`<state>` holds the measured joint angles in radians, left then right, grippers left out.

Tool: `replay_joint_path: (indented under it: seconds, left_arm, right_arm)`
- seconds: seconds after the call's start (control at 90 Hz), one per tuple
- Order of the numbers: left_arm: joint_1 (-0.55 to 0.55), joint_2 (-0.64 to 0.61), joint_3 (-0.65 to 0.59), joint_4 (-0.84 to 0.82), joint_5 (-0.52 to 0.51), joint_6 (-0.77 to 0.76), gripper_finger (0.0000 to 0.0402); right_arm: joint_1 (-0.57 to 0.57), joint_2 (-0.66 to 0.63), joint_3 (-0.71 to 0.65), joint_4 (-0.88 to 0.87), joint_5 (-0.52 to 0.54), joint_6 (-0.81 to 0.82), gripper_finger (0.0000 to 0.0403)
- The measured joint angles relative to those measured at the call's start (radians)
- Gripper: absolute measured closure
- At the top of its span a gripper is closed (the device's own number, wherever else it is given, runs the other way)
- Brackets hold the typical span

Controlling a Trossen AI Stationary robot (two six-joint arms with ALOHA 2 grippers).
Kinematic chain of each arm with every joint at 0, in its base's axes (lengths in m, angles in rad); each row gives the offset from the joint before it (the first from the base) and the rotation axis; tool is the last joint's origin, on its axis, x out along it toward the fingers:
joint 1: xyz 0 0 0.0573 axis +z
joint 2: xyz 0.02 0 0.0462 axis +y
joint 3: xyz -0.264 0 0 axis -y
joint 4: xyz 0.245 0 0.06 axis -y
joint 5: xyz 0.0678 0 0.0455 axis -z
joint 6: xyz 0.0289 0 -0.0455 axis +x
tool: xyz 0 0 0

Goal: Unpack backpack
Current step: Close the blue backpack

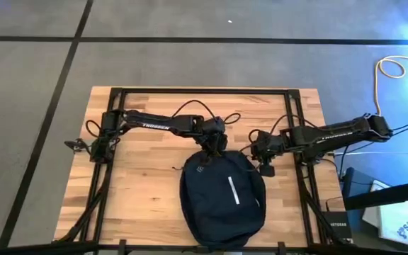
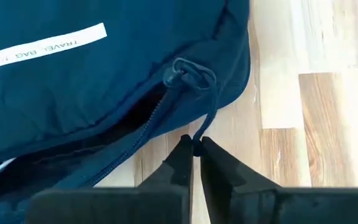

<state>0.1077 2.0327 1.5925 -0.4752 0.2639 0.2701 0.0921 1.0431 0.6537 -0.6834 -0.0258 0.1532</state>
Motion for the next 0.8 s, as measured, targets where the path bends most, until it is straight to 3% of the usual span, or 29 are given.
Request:
replay_joint_path:
  seconds: [0.211, 0.311, 0.456, 0.8]
  left_arm:
    - [0.012, 0.0, 0.0, -0.002, -0.087, -0.059, 0.0166]
    - [0.025, 0.006, 0.0, 0.031, -0.093, -0.126, 0.0125]
    - [0.026, 0.022, 0.0, 0.091, -0.022, -0.164, 0.0112]
    - [-0.004, 0.054, 0.0, 0.255, 0.134, -0.176, 0.0112]
  right_arm:
    - [0.049, 0.002, 0.009, -0.033, 0.026, 0.004, 0.0402]
    - [0.108, 0.008, 0.041, -0.079, 0.079, 0.039, 0.0402]
    - [0.185, 0.009, 0.091, -0.129, 0.156, 0.081, 0.0402]
    - [0.306, 0.07, 0.115, -0.103, 0.172, 0.163, 0.0403]
